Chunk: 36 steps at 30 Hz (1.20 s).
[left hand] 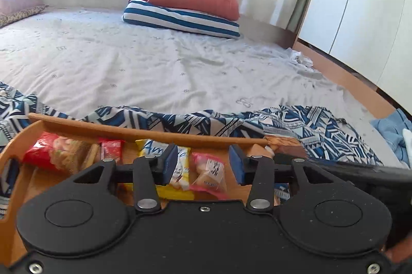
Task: Organize snacks
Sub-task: 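Open the left tool to drop the pink-labelled pack into the tray, then open the right tool to drop the brown biscuit pack into the tray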
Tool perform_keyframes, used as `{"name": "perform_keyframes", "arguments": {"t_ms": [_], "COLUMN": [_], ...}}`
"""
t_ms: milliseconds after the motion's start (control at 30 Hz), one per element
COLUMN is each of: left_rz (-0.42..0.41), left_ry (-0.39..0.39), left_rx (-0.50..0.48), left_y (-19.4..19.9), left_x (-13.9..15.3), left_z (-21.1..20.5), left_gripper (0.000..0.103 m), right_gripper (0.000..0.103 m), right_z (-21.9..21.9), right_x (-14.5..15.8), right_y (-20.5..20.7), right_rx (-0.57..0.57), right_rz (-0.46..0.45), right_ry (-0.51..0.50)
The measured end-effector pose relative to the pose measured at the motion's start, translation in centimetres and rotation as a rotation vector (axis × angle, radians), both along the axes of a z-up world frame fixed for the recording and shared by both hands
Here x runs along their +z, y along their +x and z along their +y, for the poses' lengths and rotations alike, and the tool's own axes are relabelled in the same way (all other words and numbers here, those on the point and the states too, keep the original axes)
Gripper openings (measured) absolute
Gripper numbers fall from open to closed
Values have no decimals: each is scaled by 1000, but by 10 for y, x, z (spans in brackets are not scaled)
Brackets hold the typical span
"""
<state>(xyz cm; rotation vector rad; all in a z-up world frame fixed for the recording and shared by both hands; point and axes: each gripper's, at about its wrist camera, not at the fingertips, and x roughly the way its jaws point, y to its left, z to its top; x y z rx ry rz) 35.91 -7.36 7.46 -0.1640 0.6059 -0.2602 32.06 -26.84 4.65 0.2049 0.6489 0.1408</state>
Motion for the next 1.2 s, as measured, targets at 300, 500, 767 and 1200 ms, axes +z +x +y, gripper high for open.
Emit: {"name": "perform_keyframes", "arguments": {"t_ms": [300, 500, 767, 1200], "left_rz": [3, -26, -17, 22], "left_ry": [130, 124, 107, 123], "left_rx": [28, -21, -38, -13], "left_y": [-57, -97, -126, -158], "left_x": [6, 11, 9, 4], "left_z": [24, 43, 63, 84], "left_gripper": [44, 50, 61, 73], "right_gripper": [47, 48, 51, 80], "right_z": [37, 47, 52, 51], "right_x": [-19, -25, -25, -14], "right_y": [30, 45, 57, 46], "right_rx": [12, -23, -39, -101], "right_rz": [104, 157, 183, 147], "right_ry": [-88, -134, -173, -195]}}
